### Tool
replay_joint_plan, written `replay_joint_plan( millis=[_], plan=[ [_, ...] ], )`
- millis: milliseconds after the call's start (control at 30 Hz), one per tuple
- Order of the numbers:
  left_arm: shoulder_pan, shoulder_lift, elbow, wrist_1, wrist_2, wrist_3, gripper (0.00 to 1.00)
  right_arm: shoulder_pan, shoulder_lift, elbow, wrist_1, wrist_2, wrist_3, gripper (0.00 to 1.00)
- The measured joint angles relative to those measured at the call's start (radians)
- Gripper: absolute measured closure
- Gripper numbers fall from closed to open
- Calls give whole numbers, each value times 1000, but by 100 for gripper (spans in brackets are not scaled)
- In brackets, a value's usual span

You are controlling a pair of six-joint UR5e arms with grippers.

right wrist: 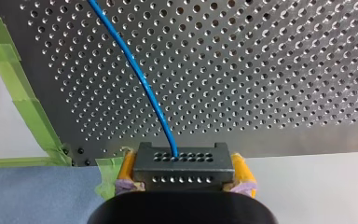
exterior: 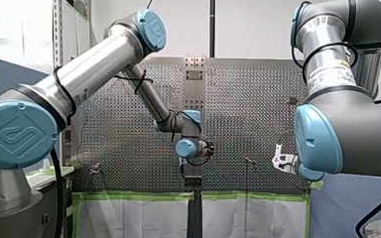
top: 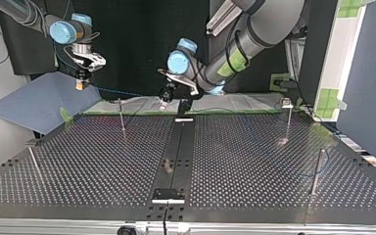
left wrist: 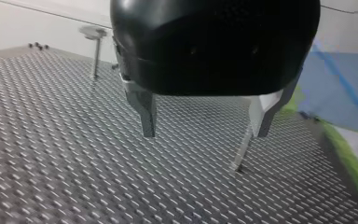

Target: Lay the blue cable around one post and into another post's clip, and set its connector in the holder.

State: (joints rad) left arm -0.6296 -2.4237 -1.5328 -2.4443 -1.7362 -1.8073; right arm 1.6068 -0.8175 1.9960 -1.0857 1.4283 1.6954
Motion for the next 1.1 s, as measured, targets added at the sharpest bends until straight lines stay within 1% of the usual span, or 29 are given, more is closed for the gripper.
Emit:
replay_joint_plan(
  millis=[133,400,533,867,967,1100],
  plan=[
    [4,-40,-15,40,-4,14,0,0,0,0,-1,0,0,100],
    [0,-110,-14,110,-3,43,0,1,0,0,-1,0,0,100],
    [-4,-148,-11,138,6,47,0,1,0,-2,-1,0,0,100],
    [-7,-232,-4,140,11,49,0,1,0,-3,0,0,1,100],
    [-9,-259,7,135,11,49,0,1,0,-3,0,0,0,100],
    [-13,-298,37,112,11,47,0,2,0,-3,0,0,0,100]
  ],
)
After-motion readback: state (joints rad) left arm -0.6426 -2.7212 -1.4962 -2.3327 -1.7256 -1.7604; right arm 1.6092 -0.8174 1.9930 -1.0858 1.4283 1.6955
